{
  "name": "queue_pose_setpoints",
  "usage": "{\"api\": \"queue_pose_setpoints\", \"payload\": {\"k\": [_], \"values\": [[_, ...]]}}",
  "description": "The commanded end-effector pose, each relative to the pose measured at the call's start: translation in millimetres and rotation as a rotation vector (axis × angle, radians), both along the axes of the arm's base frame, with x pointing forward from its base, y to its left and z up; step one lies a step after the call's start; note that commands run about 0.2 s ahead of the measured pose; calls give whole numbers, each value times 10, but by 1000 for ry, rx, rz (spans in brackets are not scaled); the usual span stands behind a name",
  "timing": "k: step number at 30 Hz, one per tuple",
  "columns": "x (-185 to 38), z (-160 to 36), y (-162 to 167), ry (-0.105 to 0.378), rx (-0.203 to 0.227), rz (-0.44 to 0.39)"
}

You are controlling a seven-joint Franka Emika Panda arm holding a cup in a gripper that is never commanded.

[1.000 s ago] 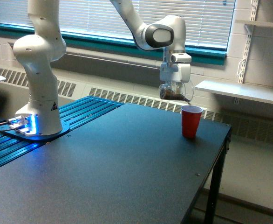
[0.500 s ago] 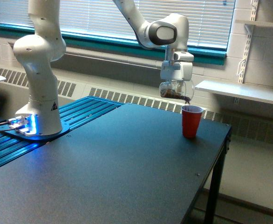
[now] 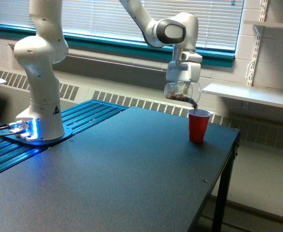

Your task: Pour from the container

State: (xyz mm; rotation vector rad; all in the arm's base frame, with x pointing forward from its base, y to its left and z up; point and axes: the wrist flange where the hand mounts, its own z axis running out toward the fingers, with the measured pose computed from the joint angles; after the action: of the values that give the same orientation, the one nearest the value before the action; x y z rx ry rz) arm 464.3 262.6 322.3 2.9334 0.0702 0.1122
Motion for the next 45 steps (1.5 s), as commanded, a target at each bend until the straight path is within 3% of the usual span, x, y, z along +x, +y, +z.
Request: {"api": "queue_pose_setpoints", "payload": {"k": [1,11,23,45], "values": [[10,49,54,8,-17,40],[3,78,77,30,-29,63],[-13,147,65,64,-74,92],[-36,231,105,99,-72,115]]}}
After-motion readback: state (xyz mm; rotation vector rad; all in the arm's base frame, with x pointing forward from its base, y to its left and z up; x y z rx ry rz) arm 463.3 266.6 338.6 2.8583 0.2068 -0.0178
